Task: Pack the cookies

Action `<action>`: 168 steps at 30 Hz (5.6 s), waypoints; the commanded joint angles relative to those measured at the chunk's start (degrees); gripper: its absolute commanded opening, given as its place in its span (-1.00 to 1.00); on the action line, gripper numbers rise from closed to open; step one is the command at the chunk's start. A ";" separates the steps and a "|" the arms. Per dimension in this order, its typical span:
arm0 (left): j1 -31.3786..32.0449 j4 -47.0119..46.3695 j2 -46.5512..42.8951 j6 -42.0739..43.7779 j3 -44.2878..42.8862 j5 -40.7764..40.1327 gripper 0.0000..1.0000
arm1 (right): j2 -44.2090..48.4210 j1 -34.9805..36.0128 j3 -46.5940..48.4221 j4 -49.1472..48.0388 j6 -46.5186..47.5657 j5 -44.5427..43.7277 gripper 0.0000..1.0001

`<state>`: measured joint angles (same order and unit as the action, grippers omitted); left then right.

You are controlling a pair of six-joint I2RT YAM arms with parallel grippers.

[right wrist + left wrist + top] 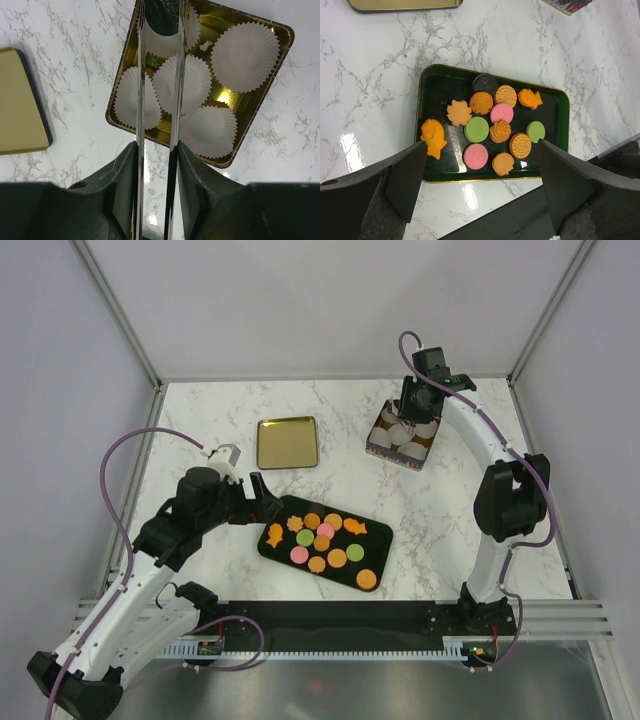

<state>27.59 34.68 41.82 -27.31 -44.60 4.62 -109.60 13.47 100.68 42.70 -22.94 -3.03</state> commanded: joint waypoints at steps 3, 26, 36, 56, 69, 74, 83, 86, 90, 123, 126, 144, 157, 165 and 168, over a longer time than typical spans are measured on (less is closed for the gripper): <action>-0.08 0.48 -0.60 1.21 0.22 -0.40 0.96 | -0.35 -0.20 0.92 -3.06 -0.70 0.92 -0.16; -0.08 0.48 -0.51 1.29 0.13 -0.23 0.96 | 0.09 -0.20 -1.37 -3.06 -0.70 1.36 -0.03; -0.08 0.57 -0.51 1.29 0.21 -0.23 0.96 | -0.09 -0.29 -0.84 -3.06 -0.79 1.71 0.11; -0.08 1.09 -1.57 1.21 -0.40 -2.42 0.96 | 16.52 17.71 -11.73 -0.60 1.32 2.58 0.08; -0.17 3.03 -3.07 1.29 -1.81 -10.69 0.96 | 26.45 38.02 -25.00 5.46 2.55 7.16 0.07; -0.17 3.12 -3.41 1.12 -1.72 -10.77 0.97 | 25.93 41.45 -24.40 5.55 1.58 7.77 0.07; -0.17 3.47 -4.03 1.03 -1.28 -10.43 0.97 | 19.78 45.50 -19.65 5.82 2.55 5.75 0.07; -0.17 3.38 -3.94 1.03 -1.28 -10.16 0.96 | 18.55 46.03 -18.68 6.08 2.64 4.35 0.07; -0.17 3.38 -4.12 1.21 -1.28 -9.90 0.96 | 17.50 46.12 -18.16 5.99 3.07 3.73 0.08; -0.17 3.38 -4.38 1.12 -1.10 -9.54 0.97 | 13.27 46.99 -15.87 4.59 3.52 4.96 0.08; -0.17 3.38 -4.64 1.12 -0.93 -9.54 0.97 | 12.75 47.26 -15.87 4.59 3.34 4.96 0.08; -0.17 3.47 -4.65 1.21 -1.02 -9.19 0.97 | 11.78 47.79 -17.19 4.59 2.64 3.38 0.03; -0.09 3.47 -4.65 1.12 -0.93 -9.11 0.97 | 12.39 47.70 -17.01 4.76 2.90 3.38 -0.18; -0.08 3.47 -5.00 1.12 -1.02 -9.37 0.97 | 16.17 44.19 -16.31 5.29 2.20 3.99 -0.19; -0.08 3.38 -5.00 1.03 -1.02 -9.46 0.97 | 17.58 42.87 -16.05 5.29 2.11 4.34 -0.19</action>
<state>27.59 38.11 37.43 -27.31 -44.62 -4.40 -96.18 57.58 82.59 48.56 -20.18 1.48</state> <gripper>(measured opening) 0.987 0.431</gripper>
